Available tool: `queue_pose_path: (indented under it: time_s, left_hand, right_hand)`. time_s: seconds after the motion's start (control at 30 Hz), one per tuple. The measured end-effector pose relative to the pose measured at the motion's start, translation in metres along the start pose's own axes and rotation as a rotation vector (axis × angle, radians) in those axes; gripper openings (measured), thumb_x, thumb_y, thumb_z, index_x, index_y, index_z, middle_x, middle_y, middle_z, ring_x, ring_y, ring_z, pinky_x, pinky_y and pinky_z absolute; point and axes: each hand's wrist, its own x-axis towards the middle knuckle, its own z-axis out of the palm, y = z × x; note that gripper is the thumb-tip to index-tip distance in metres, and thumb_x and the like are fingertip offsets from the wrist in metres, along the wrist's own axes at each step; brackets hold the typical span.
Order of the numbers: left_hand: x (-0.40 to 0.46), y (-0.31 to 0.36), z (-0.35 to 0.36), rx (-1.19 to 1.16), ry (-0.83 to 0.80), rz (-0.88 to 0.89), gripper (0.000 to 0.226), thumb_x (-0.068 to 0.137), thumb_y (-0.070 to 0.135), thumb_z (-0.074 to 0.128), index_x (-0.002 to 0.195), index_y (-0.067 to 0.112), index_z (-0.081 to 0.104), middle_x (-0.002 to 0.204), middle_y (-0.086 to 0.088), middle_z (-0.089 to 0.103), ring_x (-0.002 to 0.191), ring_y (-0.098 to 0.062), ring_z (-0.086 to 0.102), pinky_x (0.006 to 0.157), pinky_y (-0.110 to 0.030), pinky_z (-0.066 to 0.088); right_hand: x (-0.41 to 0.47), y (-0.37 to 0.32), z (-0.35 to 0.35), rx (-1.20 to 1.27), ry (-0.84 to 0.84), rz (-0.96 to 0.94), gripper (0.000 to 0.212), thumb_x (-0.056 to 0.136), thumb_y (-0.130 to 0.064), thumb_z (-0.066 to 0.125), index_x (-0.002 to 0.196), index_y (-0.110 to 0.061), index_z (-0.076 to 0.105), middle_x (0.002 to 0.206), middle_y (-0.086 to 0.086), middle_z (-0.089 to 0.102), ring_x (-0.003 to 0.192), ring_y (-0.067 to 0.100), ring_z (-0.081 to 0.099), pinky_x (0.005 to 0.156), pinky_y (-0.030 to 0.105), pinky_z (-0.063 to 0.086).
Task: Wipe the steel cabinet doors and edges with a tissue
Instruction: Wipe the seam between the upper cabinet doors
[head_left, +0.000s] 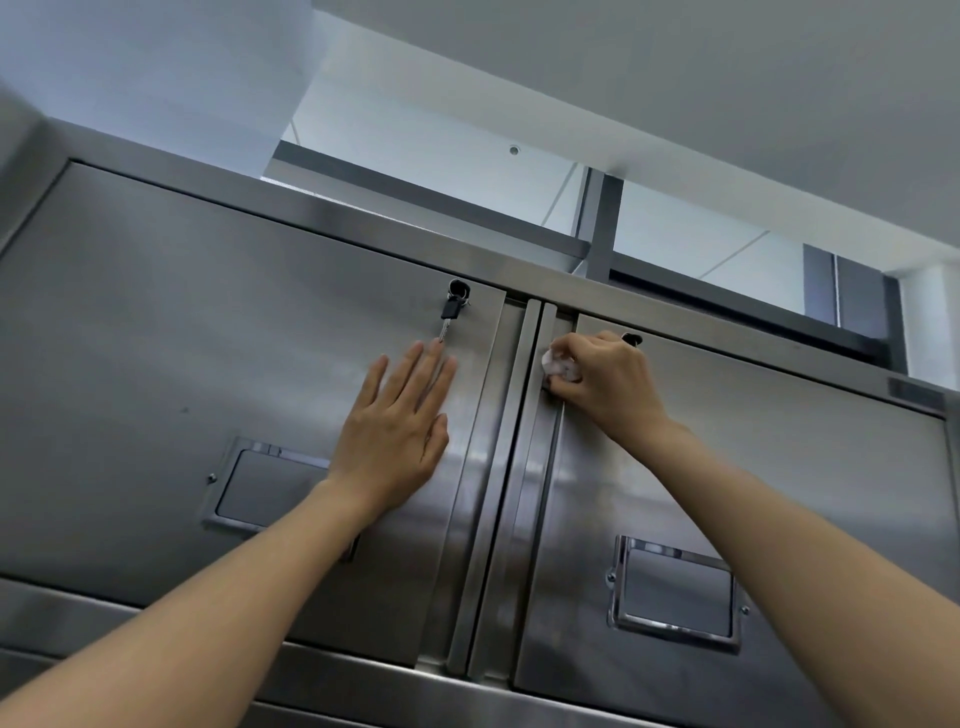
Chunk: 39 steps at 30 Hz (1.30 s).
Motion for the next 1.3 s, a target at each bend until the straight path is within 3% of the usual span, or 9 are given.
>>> queue_pose_path:
  time_s: [0.27, 0.8, 1.03, 1.2, 1.3]
  left_hand:
    - [-0.001, 0.001, 0.001, -0.002, 0.005, 0.002, 0.06, 0.099, 0.033, 0.026, 0.155, 0.01, 0.029, 0.163, -0.01, 0.023, 0.151, -0.026, 0.02, 0.12, -0.048, 0.018]
    - [-0.001, 0.001, 0.002, 0.003, 0.008, -0.002, 0.06, 0.099, 0.033, 0.027, 0.154, 0.01, 0.031, 0.162, -0.011, 0.025, 0.15, -0.027, 0.022, 0.12, -0.048, 0.018]
    - [0.0, 0.002, 0.002, 0.004, 0.016, -0.004, 0.06, 0.099, 0.033, 0.028, 0.154, 0.009, 0.032, 0.162, -0.011, 0.027, 0.15, -0.027, 0.023, 0.12, -0.049, 0.019]
    - [0.0, 0.002, 0.001, 0.006, 0.021, -0.005, 0.06, 0.098, 0.032, 0.028, 0.153, 0.009, 0.034, 0.161, -0.011, 0.027, 0.149, -0.027, 0.024, 0.119, -0.048, 0.019]
    - [-0.001, 0.003, 0.0, 0.003, 0.03, -0.004, 0.06, 0.098, 0.031, 0.029, 0.153, 0.009, 0.034, 0.161, -0.011, 0.028, 0.149, -0.027, 0.025, 0.12, -0.048, 0.019]
  right_hand:
    - [0.005, 0.007, -0.006, -0.031, 0.031, -0.061, 0.024, 0.065, -0.013, 0.082, 0.084, -0.01, 0.068, 0.078, 0.005, 0.069, 0.072, 0.03, 0.062, 0.057, 0.03, 0.042]
    - [-0.006, 0.0, 0.007, 0.069, 0.261, 0.107, 0.014, 0.077, -0.01, 0.075, 0.091, -0.013, 0.072, 0.089, 0.004, 0.071, 0.078, 0.025, 0.066, 0.064, 0.022, 0.036]
    - [-0.001, -0.008, -0.002, 0.192, 0.318, 0.175, 0.017, 0.086, -0.018, 0.073, 0.102, -0.012, 0.069, 0.095, 0.005, 0.068, 0.073, 0.021, 0.062, 0.062, 0.025, 0.039]
    - [0.006, -0.037, -0.003, 0.081, 0.318, 0.115, 0.024, 0.087, -0.019, 0.071, 0.111, -0.02, 0.068, 0.093, -0.001, 0.068, 0.079, 0.023, 0.064, 0.056, 0.024, 0.038]
    - [0.017, -0.048, 0.002, -0.057, 0.266, 0.059, 0.026, 0.081, -0.011, 0.078, 0.105, -0.018, 0.072, 0.091, -0.001, 0.069, 0.075, 0.023, 0.067, 0.053, 0.02, 0.032]
